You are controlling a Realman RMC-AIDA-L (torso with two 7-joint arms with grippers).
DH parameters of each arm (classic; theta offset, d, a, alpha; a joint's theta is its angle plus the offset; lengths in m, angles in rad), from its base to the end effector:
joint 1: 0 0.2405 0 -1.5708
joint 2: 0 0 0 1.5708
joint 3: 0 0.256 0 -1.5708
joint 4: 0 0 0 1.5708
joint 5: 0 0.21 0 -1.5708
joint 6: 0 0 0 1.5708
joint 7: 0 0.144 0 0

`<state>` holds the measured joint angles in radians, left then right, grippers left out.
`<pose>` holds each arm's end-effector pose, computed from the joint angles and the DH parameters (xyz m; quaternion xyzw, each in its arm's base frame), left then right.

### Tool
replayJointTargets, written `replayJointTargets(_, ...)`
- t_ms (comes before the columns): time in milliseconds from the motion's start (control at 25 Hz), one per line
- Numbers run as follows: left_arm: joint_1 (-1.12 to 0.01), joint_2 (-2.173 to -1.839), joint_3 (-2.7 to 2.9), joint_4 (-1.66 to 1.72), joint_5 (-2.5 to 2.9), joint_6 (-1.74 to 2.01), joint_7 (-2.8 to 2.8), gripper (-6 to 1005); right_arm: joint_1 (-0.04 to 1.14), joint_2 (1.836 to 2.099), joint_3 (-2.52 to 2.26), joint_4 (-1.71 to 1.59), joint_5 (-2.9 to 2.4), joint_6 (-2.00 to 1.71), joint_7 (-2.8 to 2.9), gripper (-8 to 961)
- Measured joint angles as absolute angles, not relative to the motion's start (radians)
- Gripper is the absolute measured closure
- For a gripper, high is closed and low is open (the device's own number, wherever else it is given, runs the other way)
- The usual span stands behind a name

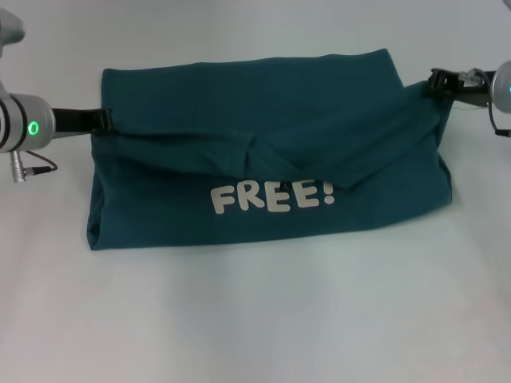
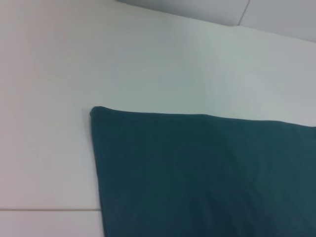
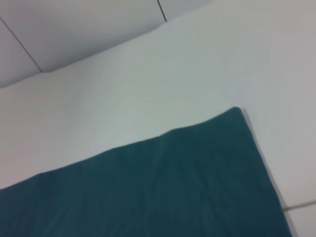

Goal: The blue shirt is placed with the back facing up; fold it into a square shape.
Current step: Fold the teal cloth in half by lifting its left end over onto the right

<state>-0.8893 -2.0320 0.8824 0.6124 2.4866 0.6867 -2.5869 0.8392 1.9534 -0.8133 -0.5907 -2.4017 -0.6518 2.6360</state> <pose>-0.2239 0.4859 0.0240 -0.7557 -0.5081 -0.1137 0.3973 0.2602 0.4887 0.0722 -0.6835 0.5638 0.1696 0.4314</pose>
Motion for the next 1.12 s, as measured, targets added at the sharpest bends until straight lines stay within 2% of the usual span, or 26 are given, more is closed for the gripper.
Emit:
replayJointTargets(640, -0.895, -2.034, 0.89, 0.604, 2.487, 0.655, -2.576, 997, 0.861, 1.957, -0.853, -0.534, -2.403, -0.585, 2.635, 922)
replayJointTargets(1000, -0.889, -2.034, 0.89, 0.604, 2.488, 0.657, -2.574, 995, 0.861, 1.948, -0.853, -0.533, -2.402, -0.603, 2.635, 908)
replayJointTargets(1120, -0.895, -2.024, 0.888, 0.588, 2.488, 0.665, -2.587, 995, 0.863, 1.939, -0.86, -0.533, -2.402, -0.634, 2.63, 902)
